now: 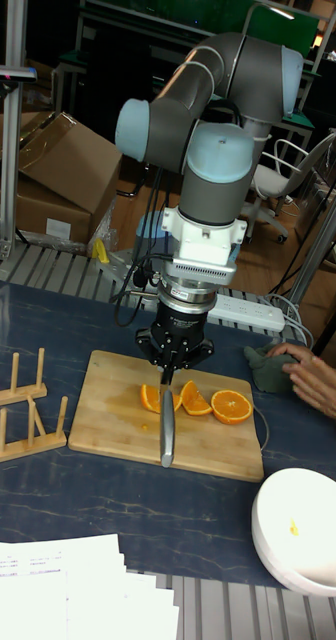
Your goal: Chop the orange
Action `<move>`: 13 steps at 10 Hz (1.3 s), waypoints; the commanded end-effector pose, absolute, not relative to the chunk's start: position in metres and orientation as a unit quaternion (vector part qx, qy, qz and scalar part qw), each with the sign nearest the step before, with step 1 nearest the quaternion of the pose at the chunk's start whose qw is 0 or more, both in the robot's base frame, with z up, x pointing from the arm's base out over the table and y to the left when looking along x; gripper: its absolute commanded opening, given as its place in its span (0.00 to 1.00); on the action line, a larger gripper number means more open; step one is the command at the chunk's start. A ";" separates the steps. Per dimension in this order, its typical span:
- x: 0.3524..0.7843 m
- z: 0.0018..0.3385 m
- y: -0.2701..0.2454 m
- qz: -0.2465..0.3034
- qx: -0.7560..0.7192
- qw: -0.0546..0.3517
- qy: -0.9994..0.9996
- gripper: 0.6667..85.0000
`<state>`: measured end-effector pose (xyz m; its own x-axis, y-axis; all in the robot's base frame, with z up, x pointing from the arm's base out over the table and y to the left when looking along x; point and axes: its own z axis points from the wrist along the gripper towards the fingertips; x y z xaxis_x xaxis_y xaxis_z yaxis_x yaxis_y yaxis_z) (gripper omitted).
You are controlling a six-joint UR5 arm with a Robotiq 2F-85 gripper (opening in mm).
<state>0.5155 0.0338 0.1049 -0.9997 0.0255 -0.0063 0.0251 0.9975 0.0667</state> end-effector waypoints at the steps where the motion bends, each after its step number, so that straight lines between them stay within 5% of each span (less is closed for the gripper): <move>1: 0.507 0.116 0.037 0.028 0.046 -0.010 0.999 0.01; 13: 0.503 0.110 0.034 0.030 0.058 -0.005 0.998 0.01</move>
